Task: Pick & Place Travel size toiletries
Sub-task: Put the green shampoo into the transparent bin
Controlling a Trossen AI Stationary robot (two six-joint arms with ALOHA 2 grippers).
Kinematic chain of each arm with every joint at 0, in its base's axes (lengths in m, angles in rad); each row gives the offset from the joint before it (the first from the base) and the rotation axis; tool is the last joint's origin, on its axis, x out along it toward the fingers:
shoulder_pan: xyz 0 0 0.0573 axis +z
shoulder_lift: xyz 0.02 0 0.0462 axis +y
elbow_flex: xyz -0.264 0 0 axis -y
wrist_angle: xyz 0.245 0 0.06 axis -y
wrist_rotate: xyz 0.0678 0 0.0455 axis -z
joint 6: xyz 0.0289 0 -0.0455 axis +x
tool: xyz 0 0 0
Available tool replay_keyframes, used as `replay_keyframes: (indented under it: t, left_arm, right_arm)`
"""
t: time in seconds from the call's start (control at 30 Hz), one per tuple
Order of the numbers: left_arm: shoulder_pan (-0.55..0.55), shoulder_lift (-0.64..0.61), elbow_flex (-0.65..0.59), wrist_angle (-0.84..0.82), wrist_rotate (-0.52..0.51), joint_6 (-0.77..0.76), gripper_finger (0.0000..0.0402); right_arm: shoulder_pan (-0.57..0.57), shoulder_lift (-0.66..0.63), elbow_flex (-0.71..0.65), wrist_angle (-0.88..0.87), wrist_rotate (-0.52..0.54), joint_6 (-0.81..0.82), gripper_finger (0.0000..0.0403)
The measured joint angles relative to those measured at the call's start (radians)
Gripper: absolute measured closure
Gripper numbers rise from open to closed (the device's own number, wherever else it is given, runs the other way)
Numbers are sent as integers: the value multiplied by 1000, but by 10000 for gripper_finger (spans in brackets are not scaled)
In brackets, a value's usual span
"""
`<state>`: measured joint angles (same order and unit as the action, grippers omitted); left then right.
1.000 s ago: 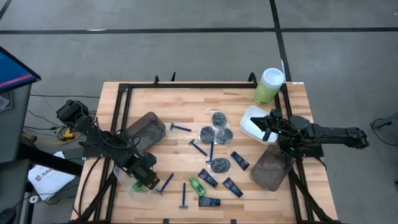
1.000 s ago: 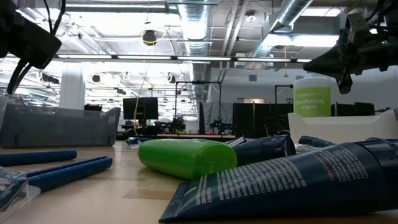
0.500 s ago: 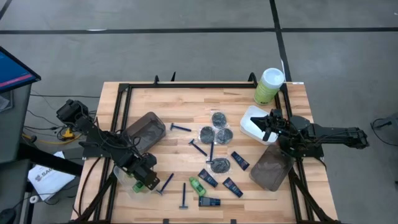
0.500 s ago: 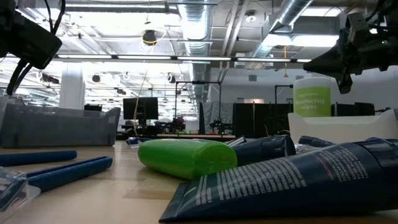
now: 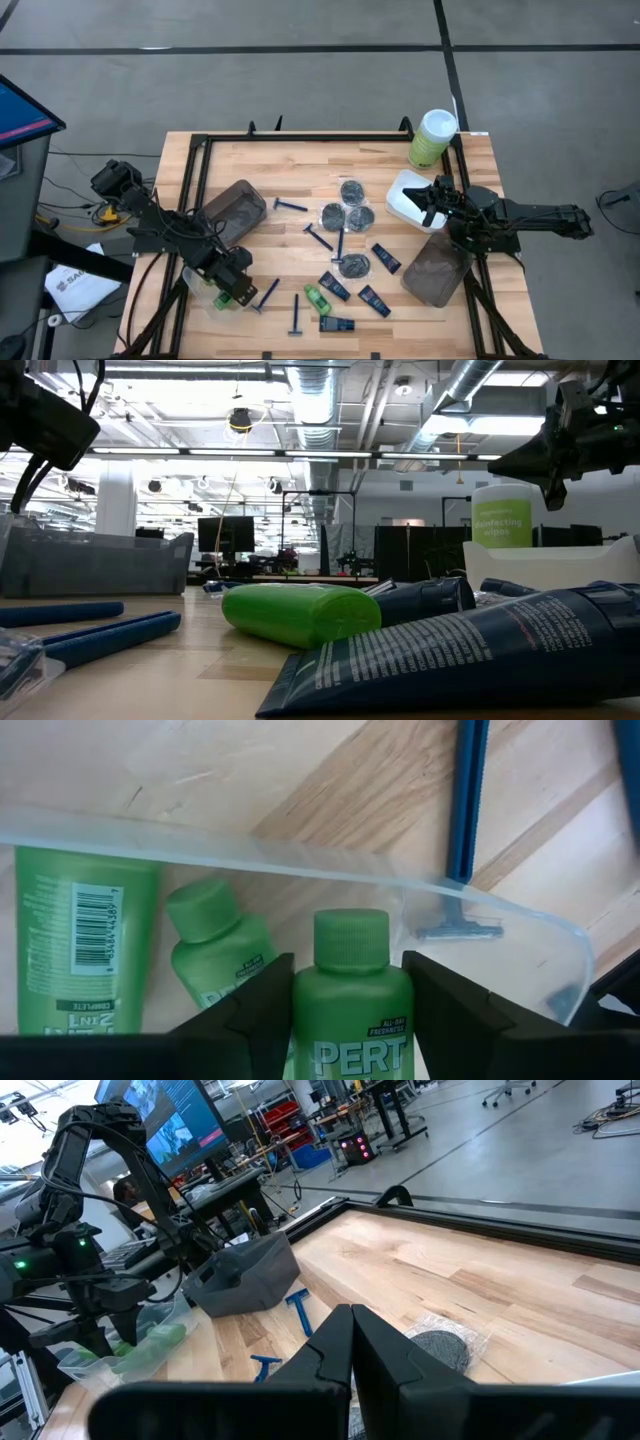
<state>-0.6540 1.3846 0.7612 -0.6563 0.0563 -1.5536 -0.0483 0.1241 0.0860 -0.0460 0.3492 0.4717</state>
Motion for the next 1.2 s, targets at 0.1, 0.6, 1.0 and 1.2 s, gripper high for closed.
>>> replay_keyframes:
  t: [0.1, 0.6, 1.0, 1.2]
  left_arm:
    - [0, 0, 0, 7, 4, 0, 220]
    - [21, -11, 0, 18, 93, 4, 180]
    - [113, -331, 0, 33, 108, 4, 187]
    - [218, -449, 0, 180, 50, 87, 188]
  right_arm:
    - [0, 0, 0, 0, 0, 0, 403]
    - [0, 0, 0, 0, 0, 0, 403]
    - [0, 0, 0, -3, 0, 0, 403]
    - [0, 0, 0, -3, 0, 0, 403]
